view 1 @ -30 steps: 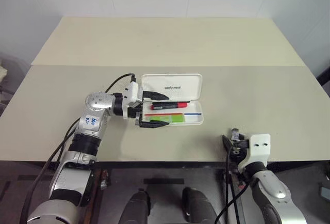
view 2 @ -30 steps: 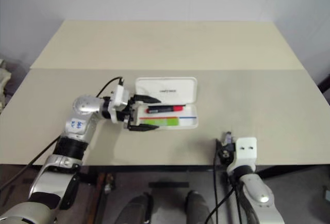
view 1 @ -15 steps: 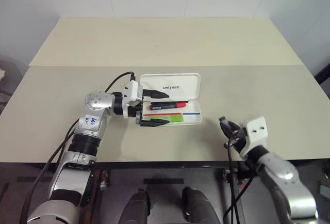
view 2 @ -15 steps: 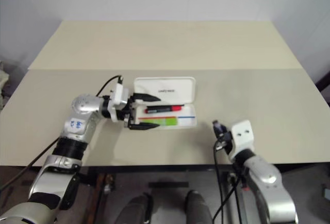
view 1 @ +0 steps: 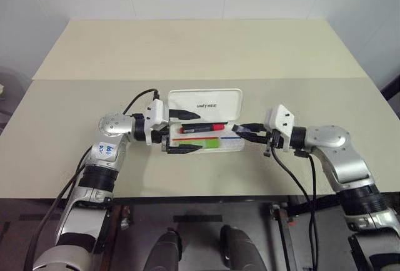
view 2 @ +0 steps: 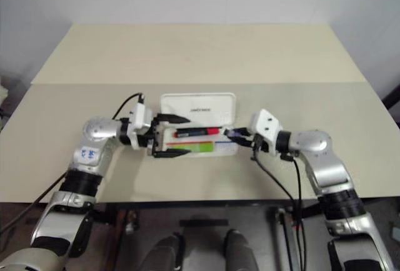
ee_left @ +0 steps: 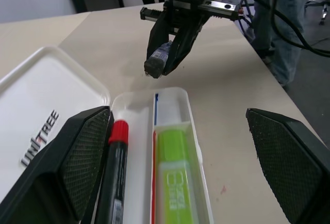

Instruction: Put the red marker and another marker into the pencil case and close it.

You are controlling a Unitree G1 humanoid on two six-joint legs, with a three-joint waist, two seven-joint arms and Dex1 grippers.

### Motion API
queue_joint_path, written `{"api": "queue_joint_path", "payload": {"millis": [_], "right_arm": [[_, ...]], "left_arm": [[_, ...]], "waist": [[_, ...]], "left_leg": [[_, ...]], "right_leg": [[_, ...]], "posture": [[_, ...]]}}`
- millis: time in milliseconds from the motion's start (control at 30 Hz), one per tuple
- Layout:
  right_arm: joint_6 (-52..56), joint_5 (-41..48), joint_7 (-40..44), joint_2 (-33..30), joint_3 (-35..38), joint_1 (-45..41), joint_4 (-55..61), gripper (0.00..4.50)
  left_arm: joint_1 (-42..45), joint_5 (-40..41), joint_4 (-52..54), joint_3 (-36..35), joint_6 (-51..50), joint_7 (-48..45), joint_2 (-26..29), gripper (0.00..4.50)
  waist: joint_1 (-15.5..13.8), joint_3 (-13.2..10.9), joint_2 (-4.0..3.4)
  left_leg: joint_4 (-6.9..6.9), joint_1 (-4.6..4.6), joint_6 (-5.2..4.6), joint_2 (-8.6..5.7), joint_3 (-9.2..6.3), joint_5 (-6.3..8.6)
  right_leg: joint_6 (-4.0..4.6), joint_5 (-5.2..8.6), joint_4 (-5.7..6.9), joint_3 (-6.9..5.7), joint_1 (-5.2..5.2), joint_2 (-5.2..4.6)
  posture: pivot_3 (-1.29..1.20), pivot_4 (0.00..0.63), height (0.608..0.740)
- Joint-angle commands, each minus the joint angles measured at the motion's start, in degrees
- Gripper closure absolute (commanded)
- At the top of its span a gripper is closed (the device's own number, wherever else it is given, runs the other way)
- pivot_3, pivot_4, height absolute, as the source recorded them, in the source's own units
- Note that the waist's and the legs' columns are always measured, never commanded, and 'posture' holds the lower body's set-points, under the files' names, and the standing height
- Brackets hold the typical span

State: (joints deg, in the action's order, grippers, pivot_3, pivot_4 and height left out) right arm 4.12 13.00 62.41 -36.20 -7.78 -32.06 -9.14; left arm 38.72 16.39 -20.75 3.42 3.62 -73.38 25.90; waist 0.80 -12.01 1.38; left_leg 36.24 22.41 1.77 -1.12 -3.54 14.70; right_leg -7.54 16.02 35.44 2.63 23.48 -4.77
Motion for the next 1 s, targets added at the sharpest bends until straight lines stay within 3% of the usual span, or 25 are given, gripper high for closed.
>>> {"api": "queue_joint_path", "payload": {"millis": [33, 500, 867, 900, 1000], "right_arm": [[-4.38, -0.36, 4.68, 0.82, -0.95, -2.9, -4.87, 4.12], [-10.33, -3.98, 7.65, 5.78, -2.67, -7.78, -15.29, 4.12], [-13.13, -5.18, 9.87, 5.03, -2.11, -10.9, -17.74, 0.21], [-13.13, -5.1, 9.81, 4.97, -1.93, -11.18, -17.33, 0.01], [-11.69, -3.57, 9.0, 4.8, -0.78, -11.22, -13.21, 0.01]], "left_arm": [[-1.06, 1.25, 4.27, -1.74, -0.77, 1.27, 1.68, 0.0], [-3.24, 1.62, 8.06, -2.35, -3.0, 3.64, 2.81, 0.0], [-1.76, 1.34, 6.65, -2.13, -2.37, 3.7, 2.24, 0.0], [-1.72, 1.32, 6.63, -2.1, -2.37, 3.74, 2.19, 0.0], [-1.5, 1.15, 6.37, -1.95, -2.44, 3.98, 1.88, 0.0]], "waist": [[-0.01, 0.0, 0.0], [0.35, 0.0, -0.01], [0.86, 0.0, -0.02], [0.86, 0.0, -0.01], [0.79, 0.0, -0.01]], "left_leg": [[0.0, -0.01, 0.01, 0.0, 0.0, 0.01], [0.04, -0.05, 0.1, 0.02, 0.01, -0.03], [0.03, -0.05, 0.11, 0.02, 0.01, -0.04], [0.03, -0.05, 0.11, 0.02, 0.01, -0.04], [0.03, -0.05, 0.12, 0.02, 0.01, -0.04]], "right_leg": [[0.0, 0.0, 0.0, 0.01, 0.0, 0.0], [0.02, -0.01, 0.11, 0.02, 0.01, 0.01], [0.02, -0.01, 0.13, 0.03, 0.03, 0.01], [0.02, -0.01, 0.14, 0.04, 0.03, 0.01], [0.02, -0.01, 0.14, 0.04, 0.04, 0.01]], "posture": [[0.0, 0.15, 0.74], [0.0, 0.15, 0.74], [0.0, 0.15, 0.74], [0.0, 0.15, 0.74], [0.0, 0.15, 0.74]]}}
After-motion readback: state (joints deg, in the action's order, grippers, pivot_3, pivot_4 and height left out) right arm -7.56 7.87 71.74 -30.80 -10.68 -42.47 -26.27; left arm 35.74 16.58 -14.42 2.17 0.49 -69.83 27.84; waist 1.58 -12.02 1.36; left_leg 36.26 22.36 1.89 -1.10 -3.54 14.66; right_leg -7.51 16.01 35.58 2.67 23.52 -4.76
